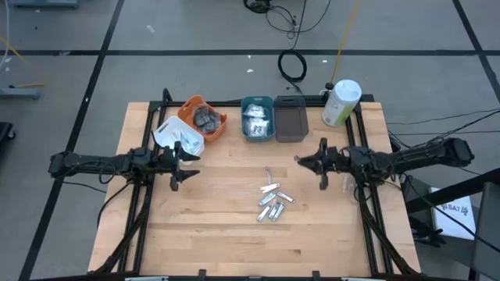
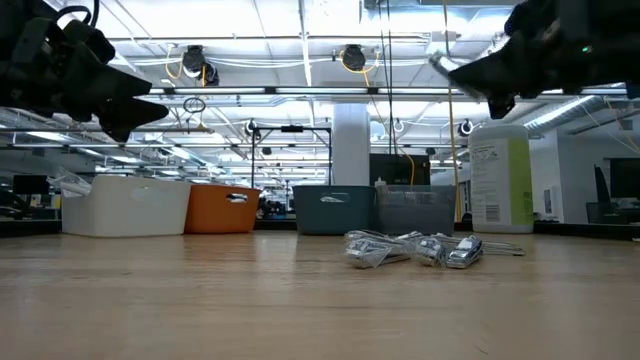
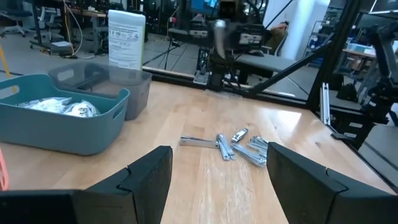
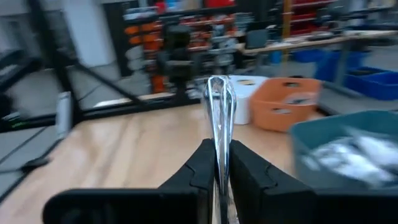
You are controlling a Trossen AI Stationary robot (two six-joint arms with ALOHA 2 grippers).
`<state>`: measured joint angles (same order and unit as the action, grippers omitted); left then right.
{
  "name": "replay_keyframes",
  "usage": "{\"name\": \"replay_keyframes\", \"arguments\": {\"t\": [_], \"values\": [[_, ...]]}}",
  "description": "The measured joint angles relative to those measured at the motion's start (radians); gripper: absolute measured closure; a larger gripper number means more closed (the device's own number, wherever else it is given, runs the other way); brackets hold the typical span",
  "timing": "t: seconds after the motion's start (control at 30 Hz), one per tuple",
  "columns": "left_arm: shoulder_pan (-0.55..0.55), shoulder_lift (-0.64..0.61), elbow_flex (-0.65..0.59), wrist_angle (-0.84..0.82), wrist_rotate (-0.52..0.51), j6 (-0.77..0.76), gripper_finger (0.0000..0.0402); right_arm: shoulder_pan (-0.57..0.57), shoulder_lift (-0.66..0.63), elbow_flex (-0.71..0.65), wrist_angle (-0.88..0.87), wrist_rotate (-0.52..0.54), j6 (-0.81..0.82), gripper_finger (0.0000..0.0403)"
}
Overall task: Pick & Place Travel size toiletries
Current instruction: Put the silver nail cutter into the transparent gray bin
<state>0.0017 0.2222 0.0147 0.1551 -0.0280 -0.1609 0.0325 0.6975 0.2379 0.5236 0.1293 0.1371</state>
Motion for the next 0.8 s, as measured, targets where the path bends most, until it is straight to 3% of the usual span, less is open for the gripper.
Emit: {"name": "replay_keyframes", "arguments": {"t": [0.23, 0.53, 0.8], "values": [[0.0, 0.0, 0.0, -0.002, 0.0, -0.002, 0.0146, -0.234, 0.105, 0.043, 0.071, -0.008, 0.0, 0.0381], [0.0, 0.0, 0.0, -0.002, 0.0, -0.001, 0.0147, -0.527, 0.334, 0.19, 0.053, -0.205, 0.004, 0.0381], [0.0, 0.0, 0.0, -0.002, 0.0, 0.0, 0.0146, -0.676, 0.543, 0.235, 0.047, -0.237, 0.008, 0.0381]]}}
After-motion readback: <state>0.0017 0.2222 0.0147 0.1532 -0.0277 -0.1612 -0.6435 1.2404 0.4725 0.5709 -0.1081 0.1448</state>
